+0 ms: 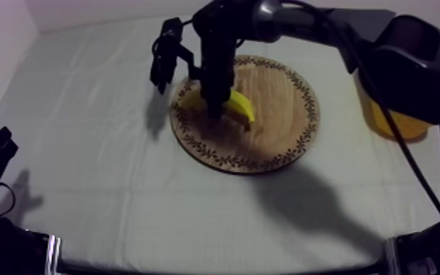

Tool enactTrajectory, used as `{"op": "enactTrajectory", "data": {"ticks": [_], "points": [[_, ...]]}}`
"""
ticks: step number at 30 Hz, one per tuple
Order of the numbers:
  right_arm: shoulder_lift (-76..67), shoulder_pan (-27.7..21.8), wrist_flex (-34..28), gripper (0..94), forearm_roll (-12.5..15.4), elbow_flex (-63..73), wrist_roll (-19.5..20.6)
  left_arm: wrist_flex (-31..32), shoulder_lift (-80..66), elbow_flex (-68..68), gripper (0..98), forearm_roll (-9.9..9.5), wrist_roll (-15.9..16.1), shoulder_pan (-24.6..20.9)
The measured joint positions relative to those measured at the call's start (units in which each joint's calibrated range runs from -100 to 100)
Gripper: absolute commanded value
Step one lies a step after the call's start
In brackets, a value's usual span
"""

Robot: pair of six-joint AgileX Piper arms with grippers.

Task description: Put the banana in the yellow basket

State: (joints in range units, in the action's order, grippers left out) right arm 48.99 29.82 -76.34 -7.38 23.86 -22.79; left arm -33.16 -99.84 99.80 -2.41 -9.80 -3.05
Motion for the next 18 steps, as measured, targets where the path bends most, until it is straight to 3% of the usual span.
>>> {"op": "enactTrajectory", "data": {"ticks": [18], "points": [[-27.05, 1.21, -6.25, 14.0, 1.97, -7.83, 0.50, 0.00, 0.00, 0.00, 0.1, 0.00, 0.00, 0.00]]}}
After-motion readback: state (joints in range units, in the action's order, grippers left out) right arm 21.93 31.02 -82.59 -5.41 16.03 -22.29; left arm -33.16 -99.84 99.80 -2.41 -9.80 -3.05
